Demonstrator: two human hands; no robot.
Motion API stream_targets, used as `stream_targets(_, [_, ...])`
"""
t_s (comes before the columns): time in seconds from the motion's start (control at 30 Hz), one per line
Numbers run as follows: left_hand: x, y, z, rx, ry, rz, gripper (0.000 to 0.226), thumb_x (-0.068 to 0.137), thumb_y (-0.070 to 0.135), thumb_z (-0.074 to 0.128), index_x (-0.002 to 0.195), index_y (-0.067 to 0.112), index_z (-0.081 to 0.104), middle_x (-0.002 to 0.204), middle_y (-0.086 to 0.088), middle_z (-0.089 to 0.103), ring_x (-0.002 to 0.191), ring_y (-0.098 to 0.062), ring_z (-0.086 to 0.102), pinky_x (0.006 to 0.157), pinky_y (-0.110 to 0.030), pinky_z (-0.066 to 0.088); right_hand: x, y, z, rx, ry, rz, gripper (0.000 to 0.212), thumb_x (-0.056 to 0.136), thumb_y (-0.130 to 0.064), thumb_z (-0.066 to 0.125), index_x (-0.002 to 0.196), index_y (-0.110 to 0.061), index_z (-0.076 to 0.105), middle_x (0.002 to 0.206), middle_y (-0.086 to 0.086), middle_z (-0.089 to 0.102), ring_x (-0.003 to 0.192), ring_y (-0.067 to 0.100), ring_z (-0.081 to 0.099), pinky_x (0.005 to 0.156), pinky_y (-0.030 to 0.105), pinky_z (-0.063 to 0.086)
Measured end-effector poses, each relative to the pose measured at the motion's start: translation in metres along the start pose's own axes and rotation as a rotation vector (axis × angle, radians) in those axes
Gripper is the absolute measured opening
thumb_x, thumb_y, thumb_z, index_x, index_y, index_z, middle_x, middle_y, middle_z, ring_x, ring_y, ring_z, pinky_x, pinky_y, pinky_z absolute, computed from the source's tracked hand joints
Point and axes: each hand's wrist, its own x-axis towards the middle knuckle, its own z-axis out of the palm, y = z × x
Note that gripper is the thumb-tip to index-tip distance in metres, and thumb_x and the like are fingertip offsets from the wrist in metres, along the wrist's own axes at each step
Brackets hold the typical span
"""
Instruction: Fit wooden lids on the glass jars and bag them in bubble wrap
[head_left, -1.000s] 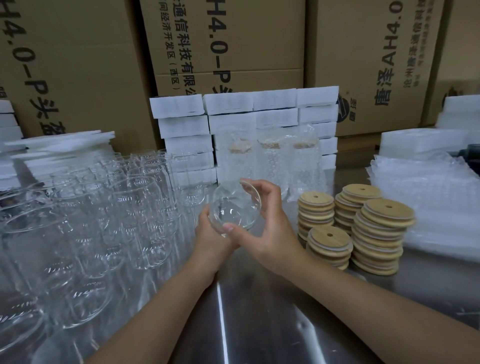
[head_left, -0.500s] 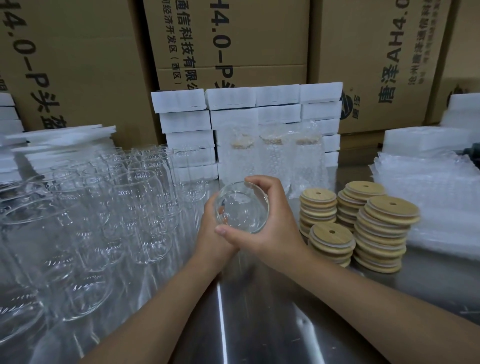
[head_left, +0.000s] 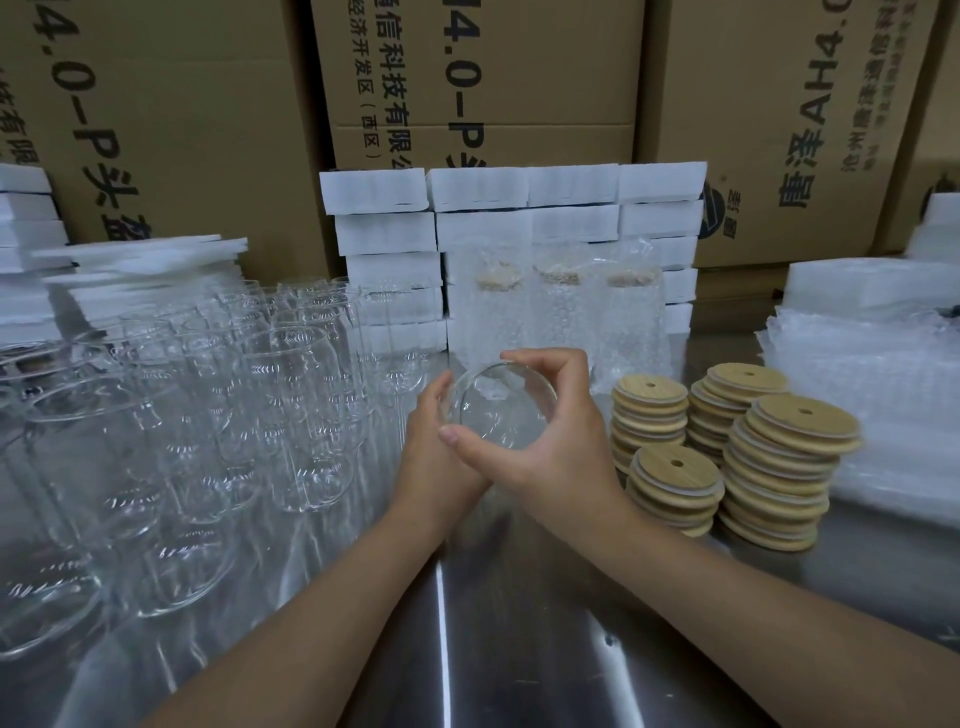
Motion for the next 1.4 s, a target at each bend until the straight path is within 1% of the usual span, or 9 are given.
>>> stream_targets(0.2, [0.002,0.001,-0.003,0.16,-0.038,0.107,0.1,0.065,0.054,0.066,0.149,0.018,0.026,0.142,0.0,0.047,0.134,-0.005,0.04,0.11,-0.012,0.022,0.003,0.005,-0.001,0.086,0.014,0.038,0.062,0.05,-0.052,0.081,0.096,-0.033,0.044,0.105,-0.008,0.058,0.104,-0.001,0.057,0.09,0.012,0.041])
stream_targets(0.33, [-0.001,-0.002,-0.003,0.105,0.028,0.117,0.1,0.067,0.028,0.085,0.148,0.021,0.026,0.143,0.002,0.043,0.127,-0.003,0.042,0.099,0.002,0.023,0.006,0.008,-0.002,0.126,0.045,0.056,0.052,0.054,-0.052,0.079,0.089,-0.035,0.044,0.101,-0.004,0.06,0.101,0.005,0.06,0.088,0.017,0.045])
stream_targets(0.5, [-0.005,0.006,-0.002,-0.011,0.016,0.124,0.104,0.046,0.049,0.084,0.135,0.038,0.031,0.137,0.012,0.047,0.124,-0.012,0.051,0.105,-0.04,0.044,0.009,0.006,-0.005,0.189,0.059,0.076,0.018,0.085,-0.041,0.062,0.088,-0.026,0.052,0.091,-0.013,0.066,0.09,0.001,0.063,0.081,0.017,0.046])
stream_targets(0.6, [-0.005,0.008,-0.001,-0.043,-0.002,0.128,0.112,0.039,0.062,0.076,0.138,0.035,0.032,0.124,0.04,0.045,0.12,0.006,0.048,0.104,-0.033,0.045,0.009,0.004,-0.006,0.196,0.065,0.087,0.016,0.099,-0.028,0.043,0.092,-0.024,0.057,0.09,-0.014,0.067,0.09,0.002,0.063,0.08,0.019,0.048])
stream_targets(0.7, [-0.004,0.006,-0.001,-0.113,-0.023,0.133,0.115,0.04,0.06,0.079,0.142,0.031,0.035,0.128,0.036,0.044,0.123,0.012,0.044,0.104,-0.026,0.044,0.007,-0.001,-0.007,0.19,0.048,0.067,0.022,0.097,-0.027,0.038,0.095,-0.022,0.06,0.095,-0.011,0.068,0.096,0.005,0.063,0.088,0.026,0.05])
stream_targets(0.87, [-0.009,0.014,-0.002,-0.213,-0.04,0.136,0.076,0.045,0.052,0.081,0.107,0.069,0.041,0.105,0.052,0.05,0.099,0.028,0.05,0.073,-0.003,0.046,0.004,-0.002,-0.006,0.143,-0.024,0.026,0.028,0.097,-0.024,0.036,0.112,-0.021,0.059,0.114,0.001,0.066,0.113,0.016,0.06,0.098,0.047,0.046])
stream_targets(1.07, [-0.005,0.008,-0.001,-0.291,-0.005,0.069,0.068,0.04,0.05,0.079,0.09,0.079,0.044,0.096,0.046,0.058,0.094,0.022,0.057,0.084,-0.027,0.053,0.002,0.0,-0.008,-0.003,-0.154,-0.071,0.04,0.097,-0.016,0.035,0.134,-0.013,0.048,0.134,-0.002,0.053,0.128,0.001,0.044,0.108,0.019,0.032])
stream_targets(1.3, [-0.007,0.01,-0.001,-0.302,0.035,0.037,0.073,0.056,0.018,0.087,0.112,0.037,0.044,0.1,0.026,0.052,0.08,0.028,0.054,0.059,-0.001,0.045,0.001,0.001,-0.01,-0.126,-0.305,-0.082,0.06,0.087,-0.019,0.049,0.145,-0.017,0.031,0.142,-0.011,0.036,0.132,-0.011,0.028,0.106,0.005,0.02])
stream_targets(1.4, [-0.004,0.005,-0.002,-0.185,0.066,0.041,0.083,0.073,0.002,0.08,0.135,0.032,0.033,0.121,0.019,0.044,0.105,0.015,0.054,0.079,-0.008,0.049,0.0,0.004,-0.008,-0.135,-0.273,-0.094,0.066,0.082,-0.025,0.062,0.142,-0.019,0.034,0.135,-0.014,0.038,0.127,-0.012,0.032,0.103,0.005,0.023])
